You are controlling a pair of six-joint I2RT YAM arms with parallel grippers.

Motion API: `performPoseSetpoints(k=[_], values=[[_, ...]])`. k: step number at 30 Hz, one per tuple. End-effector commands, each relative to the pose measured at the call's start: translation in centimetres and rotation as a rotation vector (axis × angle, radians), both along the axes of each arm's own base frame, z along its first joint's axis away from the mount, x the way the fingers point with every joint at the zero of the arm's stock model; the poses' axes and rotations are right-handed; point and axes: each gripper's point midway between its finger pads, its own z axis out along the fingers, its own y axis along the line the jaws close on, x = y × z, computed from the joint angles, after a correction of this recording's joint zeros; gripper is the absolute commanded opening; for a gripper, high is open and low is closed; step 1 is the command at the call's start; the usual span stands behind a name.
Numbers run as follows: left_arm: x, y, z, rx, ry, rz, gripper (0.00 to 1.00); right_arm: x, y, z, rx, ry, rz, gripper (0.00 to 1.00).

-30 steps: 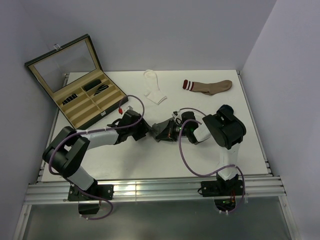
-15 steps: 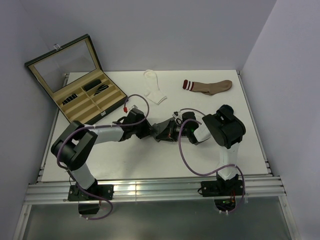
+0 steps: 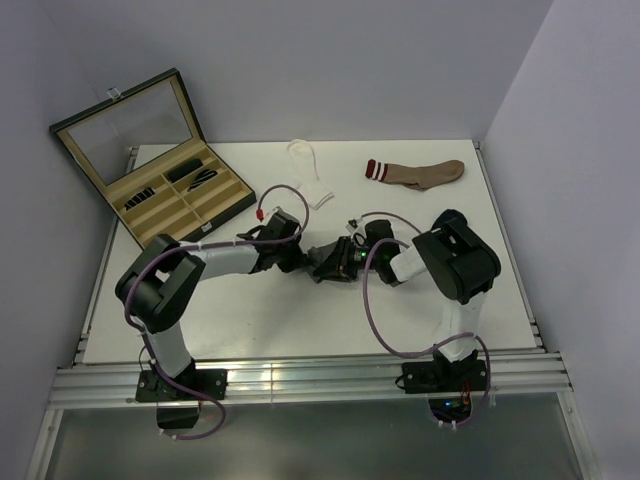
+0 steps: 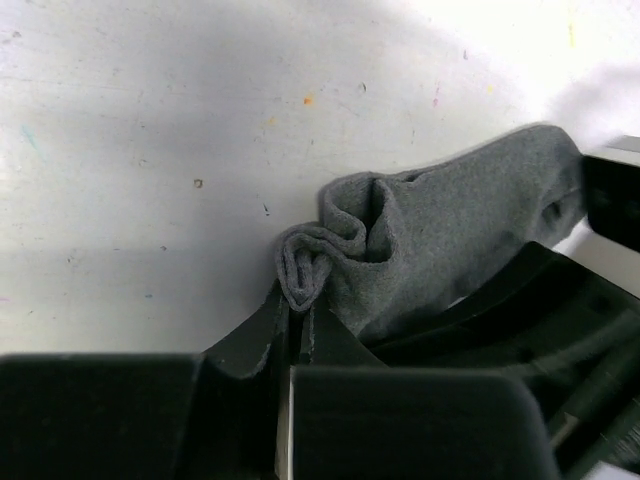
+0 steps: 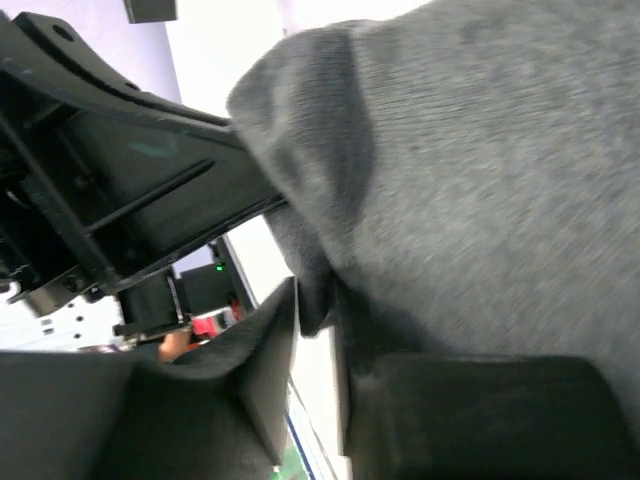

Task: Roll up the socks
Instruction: Roll the sock at the center of the board.

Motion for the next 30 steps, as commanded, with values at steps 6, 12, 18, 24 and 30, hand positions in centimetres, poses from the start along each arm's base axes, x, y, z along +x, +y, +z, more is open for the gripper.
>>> performPoseSetpoints(k=[6,12,18,24,30], values=[[-0.9,3.6,-2.9,0.219,0.088,0.067,0.00,3.8,-2.3,5.4,-0.244,-0.272,-0.049,0.44],[0.7,3.9,-2.1,0.217,0.064,0.104,0.00,7.8,-7.0,4.3,-0.478,-0.280,-0.204,0.42],[3.1,4.8,-1.0,0.195,0.045,0.155,0.00,10.6,-9.0,2.3,-0.604,-0.232,-0.246,0.42],[5.0,5.0,-0.7,0.193,0.036,0.166,0.00,13.0,-8.9,-0.2,-0.663,-0.169,-0.227,0.42],[5.8,4.6,-0.3,0.172,0.026,0.128,0.00,17.4,-8.8,-0.1,-0.722,-0.215,-0.214,0.42]])
